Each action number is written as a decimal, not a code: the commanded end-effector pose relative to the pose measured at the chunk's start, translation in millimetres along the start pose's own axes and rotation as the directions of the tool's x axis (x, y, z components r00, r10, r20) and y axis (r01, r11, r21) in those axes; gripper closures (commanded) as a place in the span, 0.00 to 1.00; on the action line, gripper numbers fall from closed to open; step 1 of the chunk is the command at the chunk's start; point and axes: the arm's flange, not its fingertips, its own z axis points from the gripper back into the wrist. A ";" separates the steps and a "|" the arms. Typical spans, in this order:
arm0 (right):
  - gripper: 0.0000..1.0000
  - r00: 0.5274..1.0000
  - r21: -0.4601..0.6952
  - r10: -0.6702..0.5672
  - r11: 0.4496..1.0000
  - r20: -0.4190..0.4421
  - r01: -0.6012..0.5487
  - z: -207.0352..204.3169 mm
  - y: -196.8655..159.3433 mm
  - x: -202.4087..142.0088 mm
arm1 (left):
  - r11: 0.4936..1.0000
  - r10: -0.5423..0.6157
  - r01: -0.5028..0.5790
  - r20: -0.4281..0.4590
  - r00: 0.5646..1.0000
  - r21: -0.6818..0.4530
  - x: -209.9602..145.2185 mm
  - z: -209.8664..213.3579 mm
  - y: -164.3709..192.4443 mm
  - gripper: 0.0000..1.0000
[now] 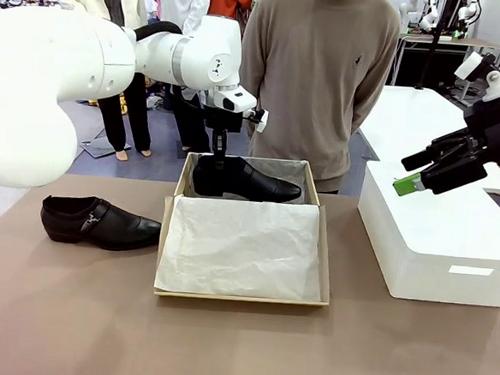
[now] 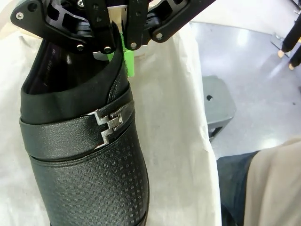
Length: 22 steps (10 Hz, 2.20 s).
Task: Pack the shoes into the box.
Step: Place one shoe of the Shoes into the Shoes Box, then place the other shoe of the Shoes into the Shoes Box.
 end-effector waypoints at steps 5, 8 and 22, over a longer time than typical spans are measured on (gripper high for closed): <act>0.00 0.999 0.019 0.020 1.000 0.027 -0.020 -1.7 -3.2 1.5 | 1.000 -0.004 0.005 -0.030 1.000 0.020 -7.4 -7.9 -2.8 1.00; 0.00 0.999 0.019 0.020 1.000 0.027 -0.020 -1.7 -3.2 1.5 | 1.000 -0.007 0.008 -0.035 0.999 0.021 -7.0 -7.6 -4.0 0.62; 0.00 0.999 0.019 0.020 1.000 0.027 -0.020 -1.7 -3.2 1.5 | 0.999 0.026 -0.026 -0.025 0.999 0.020 -25.6 60.9 -8.4 0.00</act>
